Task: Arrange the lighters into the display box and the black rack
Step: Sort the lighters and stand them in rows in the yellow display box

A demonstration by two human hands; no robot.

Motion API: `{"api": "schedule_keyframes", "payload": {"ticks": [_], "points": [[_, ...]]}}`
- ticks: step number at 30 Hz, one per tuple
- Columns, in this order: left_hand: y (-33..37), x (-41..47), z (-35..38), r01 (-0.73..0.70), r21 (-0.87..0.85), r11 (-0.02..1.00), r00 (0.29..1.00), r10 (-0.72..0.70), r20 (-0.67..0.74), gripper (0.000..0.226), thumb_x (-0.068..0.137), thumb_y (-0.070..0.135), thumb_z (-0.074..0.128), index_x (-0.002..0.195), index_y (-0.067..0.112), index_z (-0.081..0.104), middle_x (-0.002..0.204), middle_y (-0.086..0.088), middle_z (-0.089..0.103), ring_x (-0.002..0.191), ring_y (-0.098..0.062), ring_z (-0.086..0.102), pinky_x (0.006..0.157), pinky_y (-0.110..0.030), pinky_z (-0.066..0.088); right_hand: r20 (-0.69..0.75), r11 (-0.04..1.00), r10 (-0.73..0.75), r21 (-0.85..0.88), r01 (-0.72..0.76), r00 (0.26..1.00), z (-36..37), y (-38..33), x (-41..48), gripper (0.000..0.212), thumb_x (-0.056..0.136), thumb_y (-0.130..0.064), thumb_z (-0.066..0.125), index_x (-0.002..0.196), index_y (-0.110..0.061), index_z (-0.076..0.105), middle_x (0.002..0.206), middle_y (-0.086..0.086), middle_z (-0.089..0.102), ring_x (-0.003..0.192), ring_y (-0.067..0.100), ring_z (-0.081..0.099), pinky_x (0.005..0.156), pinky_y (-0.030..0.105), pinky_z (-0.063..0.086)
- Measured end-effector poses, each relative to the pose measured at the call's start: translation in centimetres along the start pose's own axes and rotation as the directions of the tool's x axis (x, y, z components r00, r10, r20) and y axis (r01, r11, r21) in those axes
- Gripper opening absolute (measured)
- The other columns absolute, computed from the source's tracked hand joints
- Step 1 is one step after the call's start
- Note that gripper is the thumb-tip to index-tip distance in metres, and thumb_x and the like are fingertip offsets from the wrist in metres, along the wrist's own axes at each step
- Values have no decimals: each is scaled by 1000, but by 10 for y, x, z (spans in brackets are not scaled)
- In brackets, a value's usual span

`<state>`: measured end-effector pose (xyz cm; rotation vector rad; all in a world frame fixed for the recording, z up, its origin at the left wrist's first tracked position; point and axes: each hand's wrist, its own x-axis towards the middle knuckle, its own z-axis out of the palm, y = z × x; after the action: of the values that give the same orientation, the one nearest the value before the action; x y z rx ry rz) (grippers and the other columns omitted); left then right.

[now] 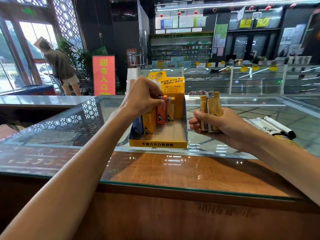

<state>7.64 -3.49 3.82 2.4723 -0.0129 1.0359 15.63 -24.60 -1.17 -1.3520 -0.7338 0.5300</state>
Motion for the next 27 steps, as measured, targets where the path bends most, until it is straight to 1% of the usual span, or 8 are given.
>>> {"api": "schedule_keyframes", "payload": {"ticks": [2,5,10,14,18,20,24,27], "points": [[0,1,2,10,31,999,1000,-10,3,23,71,11,80,91,1,74,85,-9,73,70,-7,64,73,-17,53,2,1000,4,-4,-4,1000,-1,0,0,29,69,-27,73,89,-8,64,84,10,71,80,20,70,83,34,56],[1,1,3,11,58,998,1000,-11,6,24,70,14,81,91,3,74,85,-6,73,65,1,59,81,-21,50,16,1000,8,-14,-8,1000,-1,0,1,30,70,-26,73,91,-7,63,81,8,70,80,20,69,83,34,57],[0,2,3,29,83,996,999,-31,26,25,71,13,80,93,5,74,85,-3,71,56,7,50,55,2,39,26,1000,2,-20,-2,1000,0,1,2,27,70,-26,74,88,-9,63,80,8,69,80,21,68,75,29,57],[-1,3,-1,62,92,994,994,-69,80,25,71,13,80,94,5,74,78,4,65,59,4,49,50,2,36,36,1000,4,-25,-3,999,0,2,2,29,68,-28,76,88,-10,64,81,9,69,81,22,69,73,28,56],[-3,5,-1,55,142,988,993,-69,98,24,74,16,78,94,5,74,64,11,55,57,2,43,57,1,34,45,1000,3,-17,-2,999,-1,2,2,22,69,-28,76,82,-13,68,81,9,69,81,22,69,72,27,56],[-5,6,0,51,185,981,993,-70,95,23,78,20,75,96,6,74,74,0,66,58,0,41,62,-8,36,74,1000,4,6,-4,997,0,2,1,18,71,-25,74,83,-13,69,82,9,69,81,22,69,72,27,56],[-5,6,1,28,255,967,991,-59,116,26,86,26,67,100,5,72,94,-10,71,64,-7,49,55,-12,36,143,997,24,73,-35,989,2,-1,-1,41,75,-18,71,111,-1,59,90,13,70,84,22,69,71,27,56],[0,5,1,-20,298,954,991,-22,134,29,91,29,60,104,6,71,101,-11,70,83,-17,59,66,-19,41,168,995,32,84,-46,985,3,-4,-3,46,77,-14,67,120,-2,55,100,16,70,90,25,70,72,27,56]]}}
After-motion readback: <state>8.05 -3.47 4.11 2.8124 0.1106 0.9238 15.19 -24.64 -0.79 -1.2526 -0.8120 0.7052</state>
